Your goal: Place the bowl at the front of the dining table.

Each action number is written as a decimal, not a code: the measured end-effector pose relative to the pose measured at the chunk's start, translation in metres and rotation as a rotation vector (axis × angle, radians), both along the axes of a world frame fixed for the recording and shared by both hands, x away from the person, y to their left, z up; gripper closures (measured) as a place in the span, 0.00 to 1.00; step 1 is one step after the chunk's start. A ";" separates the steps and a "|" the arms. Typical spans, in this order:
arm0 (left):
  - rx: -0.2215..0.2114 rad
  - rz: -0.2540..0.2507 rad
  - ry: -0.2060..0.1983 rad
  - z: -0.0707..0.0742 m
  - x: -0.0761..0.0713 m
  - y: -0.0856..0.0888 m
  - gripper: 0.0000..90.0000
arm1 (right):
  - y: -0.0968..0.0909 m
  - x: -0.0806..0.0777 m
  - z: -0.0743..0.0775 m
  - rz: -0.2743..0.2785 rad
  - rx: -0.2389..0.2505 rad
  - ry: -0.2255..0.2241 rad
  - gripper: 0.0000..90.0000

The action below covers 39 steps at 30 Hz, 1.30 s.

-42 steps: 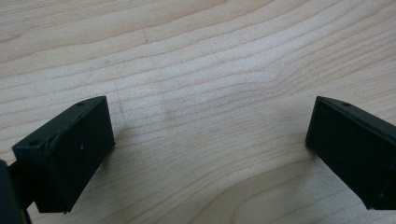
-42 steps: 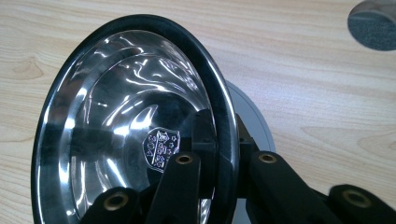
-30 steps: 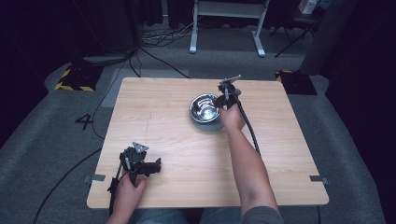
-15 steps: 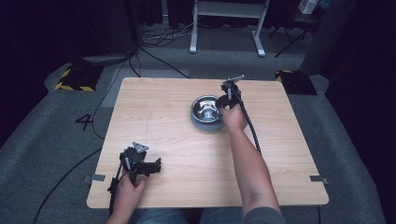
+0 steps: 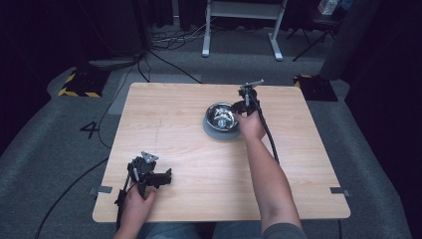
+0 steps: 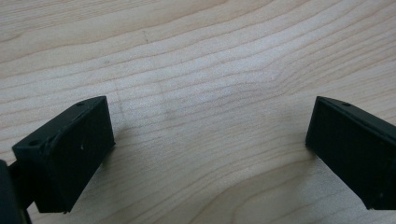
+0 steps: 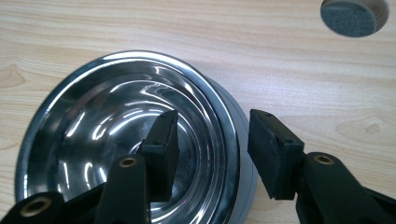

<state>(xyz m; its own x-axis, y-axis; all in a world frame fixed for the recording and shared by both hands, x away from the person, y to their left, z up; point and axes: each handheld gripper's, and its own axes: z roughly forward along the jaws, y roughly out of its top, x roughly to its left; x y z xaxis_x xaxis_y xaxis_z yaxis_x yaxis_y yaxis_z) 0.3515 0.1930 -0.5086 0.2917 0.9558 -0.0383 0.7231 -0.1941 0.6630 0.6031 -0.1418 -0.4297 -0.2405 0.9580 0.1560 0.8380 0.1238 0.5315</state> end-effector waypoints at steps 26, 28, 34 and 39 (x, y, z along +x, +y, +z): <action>0.002 0.000 0.000 0.000 0.000 0.000 0.01 | -0.010 -0.051 0.065 0.119 -0.005 -0.148 0.57; 0.002 0.000 0.001 0.000 0.000 0.000 0.01 | -0.014 -0.057 0.070 0.134 -0.001 -0.159 0.57; 0.002 0.000 0.001 0.000 0.000 0.000 0.01 | -0.026 -0.076 0.081 0.158 0.014 -0.187 0.56; 0.001 0.000 0.000 0.000 0.000 0.000 0.01 | -0.039 -0.092 0.087 0.176 0.017 -0.199 0.54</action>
<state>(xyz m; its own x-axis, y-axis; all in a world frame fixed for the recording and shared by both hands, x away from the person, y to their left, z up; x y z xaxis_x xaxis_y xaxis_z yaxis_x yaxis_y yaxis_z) 0.3513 0.1931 -0.5086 0.2919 0.9557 -0.0370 0.7233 -0.1952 0.6623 0.5108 -0.1813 -0.3422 -0.4303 0.8966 0.1045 0.6834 0.2479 0.6867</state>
